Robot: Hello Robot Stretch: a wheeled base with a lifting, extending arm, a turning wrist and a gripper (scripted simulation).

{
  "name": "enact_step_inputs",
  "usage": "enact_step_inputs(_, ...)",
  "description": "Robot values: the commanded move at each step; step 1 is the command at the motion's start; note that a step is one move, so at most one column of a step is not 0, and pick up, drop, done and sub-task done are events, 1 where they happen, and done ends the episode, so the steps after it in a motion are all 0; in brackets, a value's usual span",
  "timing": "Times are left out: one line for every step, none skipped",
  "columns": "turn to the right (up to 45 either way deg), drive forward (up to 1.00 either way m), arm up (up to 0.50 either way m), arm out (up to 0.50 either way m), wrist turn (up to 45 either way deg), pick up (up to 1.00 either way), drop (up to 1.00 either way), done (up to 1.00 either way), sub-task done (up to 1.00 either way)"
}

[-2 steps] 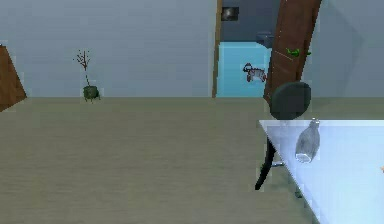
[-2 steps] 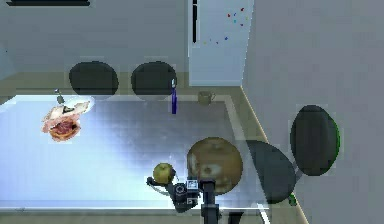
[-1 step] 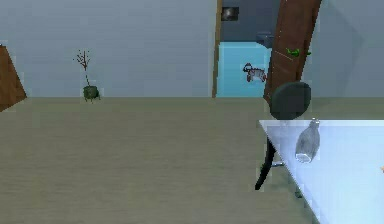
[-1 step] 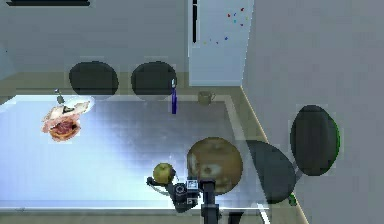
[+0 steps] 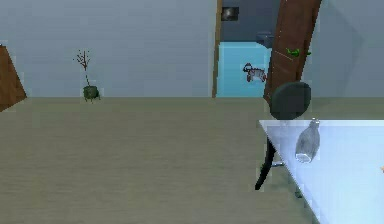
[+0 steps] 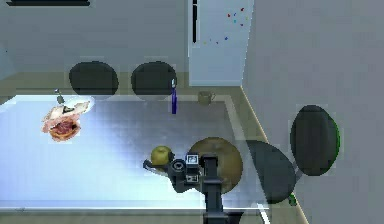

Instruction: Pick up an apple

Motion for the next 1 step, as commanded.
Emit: enact_step_inputs(0.0, 0.0, 0.0, 0.0, 0.0, 0.0, 0.0, 1.0, 0.0)
